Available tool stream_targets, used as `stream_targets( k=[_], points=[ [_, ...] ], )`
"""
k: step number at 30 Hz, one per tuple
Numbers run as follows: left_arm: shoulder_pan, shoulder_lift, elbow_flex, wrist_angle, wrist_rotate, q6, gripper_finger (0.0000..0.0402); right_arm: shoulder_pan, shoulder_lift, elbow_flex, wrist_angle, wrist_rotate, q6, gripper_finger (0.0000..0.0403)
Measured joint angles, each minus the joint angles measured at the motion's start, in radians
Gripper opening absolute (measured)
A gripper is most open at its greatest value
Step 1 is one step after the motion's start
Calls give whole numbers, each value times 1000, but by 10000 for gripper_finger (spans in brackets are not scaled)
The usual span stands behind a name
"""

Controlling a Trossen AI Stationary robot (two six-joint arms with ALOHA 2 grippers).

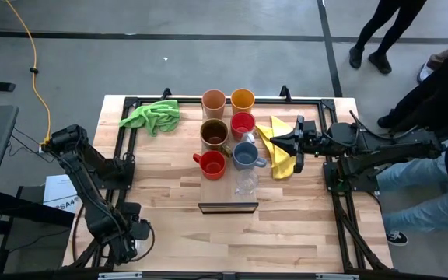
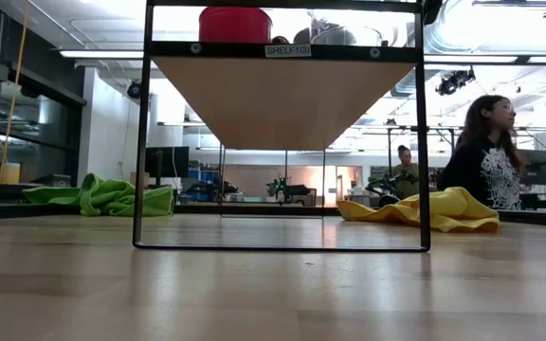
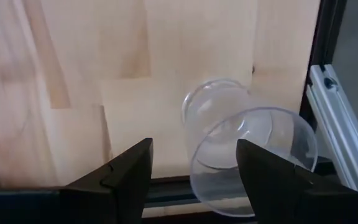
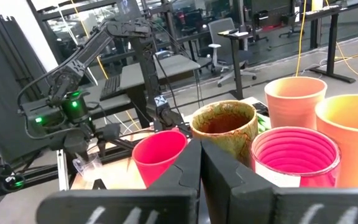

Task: Stack small to large cups/mugs on shelf
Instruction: Put the transparent cup on the shelf

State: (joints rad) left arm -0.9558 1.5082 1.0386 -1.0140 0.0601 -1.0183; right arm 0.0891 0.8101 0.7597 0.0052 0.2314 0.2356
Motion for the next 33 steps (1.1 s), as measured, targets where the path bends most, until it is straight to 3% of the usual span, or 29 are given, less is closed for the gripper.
stream_targets(
  k=[15,33],
  points=[
    [0,0,-84,69,38,0,220,0,0,0,-10,0,0,0],
    [0,72,-86,106,45,22,220,0,0,0,-9,0,3,0]
  ],
)
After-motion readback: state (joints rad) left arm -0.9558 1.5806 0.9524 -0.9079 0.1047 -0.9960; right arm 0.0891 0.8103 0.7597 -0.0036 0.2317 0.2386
